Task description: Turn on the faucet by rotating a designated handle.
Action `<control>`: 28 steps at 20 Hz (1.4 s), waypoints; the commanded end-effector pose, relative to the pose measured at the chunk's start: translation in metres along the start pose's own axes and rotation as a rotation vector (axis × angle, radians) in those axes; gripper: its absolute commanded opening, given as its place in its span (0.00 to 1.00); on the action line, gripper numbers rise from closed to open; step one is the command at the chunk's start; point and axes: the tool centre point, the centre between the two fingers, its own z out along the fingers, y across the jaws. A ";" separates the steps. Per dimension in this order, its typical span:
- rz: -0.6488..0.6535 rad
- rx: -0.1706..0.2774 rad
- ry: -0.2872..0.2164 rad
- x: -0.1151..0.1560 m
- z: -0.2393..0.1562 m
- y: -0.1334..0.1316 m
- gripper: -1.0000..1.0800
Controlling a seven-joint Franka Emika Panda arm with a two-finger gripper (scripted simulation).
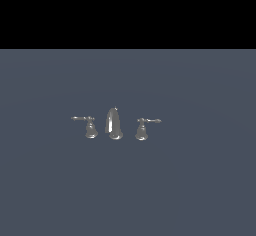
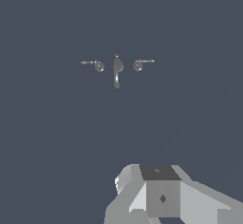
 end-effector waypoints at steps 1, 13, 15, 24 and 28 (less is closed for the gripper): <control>0.000 0.000 0.000 0.000 0.000 0.000 0.00; 0.096 -0.002 0.002 0.015 0.026 -0.008 0.00; 0.131 -0.003 0.003 0.021 0.036 -0.010 0.00; 0.349 -0.008 0.008 0.059 0.095 -0.020 0.00; 0.456 -0.011 0.010 0.079 0.125 -0.022 0.00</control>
